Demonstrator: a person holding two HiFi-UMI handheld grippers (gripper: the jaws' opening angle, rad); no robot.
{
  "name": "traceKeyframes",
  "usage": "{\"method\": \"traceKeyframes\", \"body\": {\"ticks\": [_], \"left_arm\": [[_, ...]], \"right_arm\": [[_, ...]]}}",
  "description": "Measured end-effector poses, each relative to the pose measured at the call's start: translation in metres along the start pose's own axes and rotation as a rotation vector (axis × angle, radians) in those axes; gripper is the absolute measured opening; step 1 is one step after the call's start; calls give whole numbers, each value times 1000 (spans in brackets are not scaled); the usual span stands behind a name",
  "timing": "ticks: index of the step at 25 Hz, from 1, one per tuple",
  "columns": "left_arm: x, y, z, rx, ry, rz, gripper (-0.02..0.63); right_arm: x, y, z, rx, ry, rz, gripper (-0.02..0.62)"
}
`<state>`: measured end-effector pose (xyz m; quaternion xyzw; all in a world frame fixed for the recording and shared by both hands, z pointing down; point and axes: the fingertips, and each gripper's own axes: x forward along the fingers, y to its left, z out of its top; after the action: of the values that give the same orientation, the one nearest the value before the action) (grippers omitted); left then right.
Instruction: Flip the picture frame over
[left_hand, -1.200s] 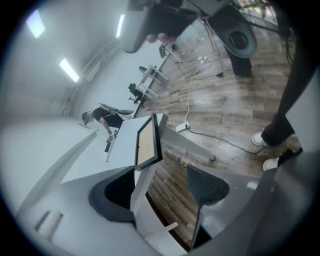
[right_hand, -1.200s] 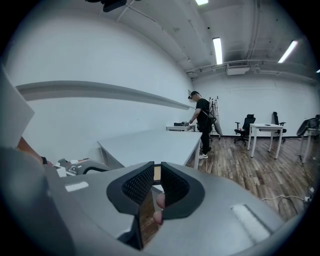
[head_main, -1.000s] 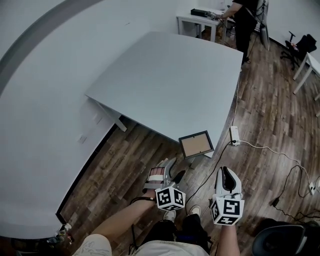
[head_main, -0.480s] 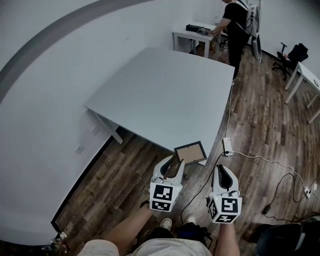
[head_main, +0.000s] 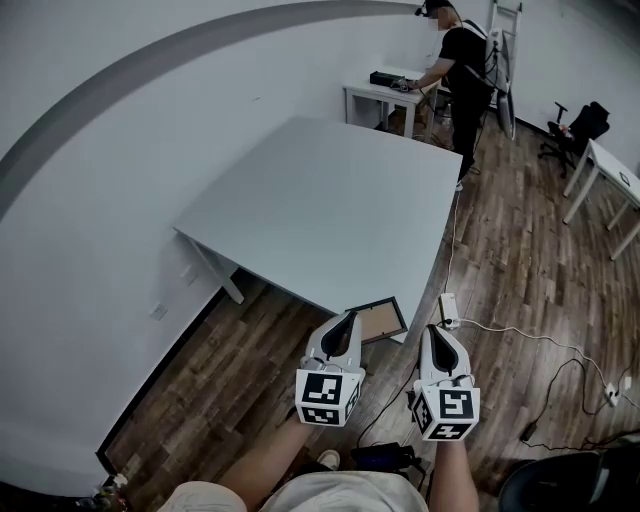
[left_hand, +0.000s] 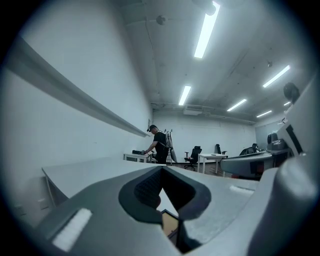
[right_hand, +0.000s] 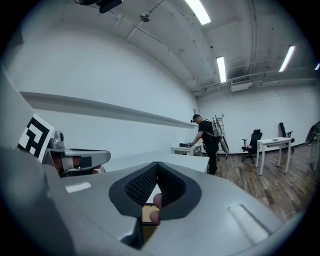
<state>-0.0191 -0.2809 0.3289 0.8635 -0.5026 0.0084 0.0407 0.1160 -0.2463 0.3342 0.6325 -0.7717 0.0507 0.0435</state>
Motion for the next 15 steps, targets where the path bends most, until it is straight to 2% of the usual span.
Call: {"method": "traceKeyframes", "body": {"ticks": [6,15], "left_arm": [[1,-3,9,26,-36,-5,2],[6,-8,17,23,-48,-17,2]], "right_arm": [[0,-2,9,-1,-25,-2,25],[-4,-11,16,-20,-33,-17,23]]}}
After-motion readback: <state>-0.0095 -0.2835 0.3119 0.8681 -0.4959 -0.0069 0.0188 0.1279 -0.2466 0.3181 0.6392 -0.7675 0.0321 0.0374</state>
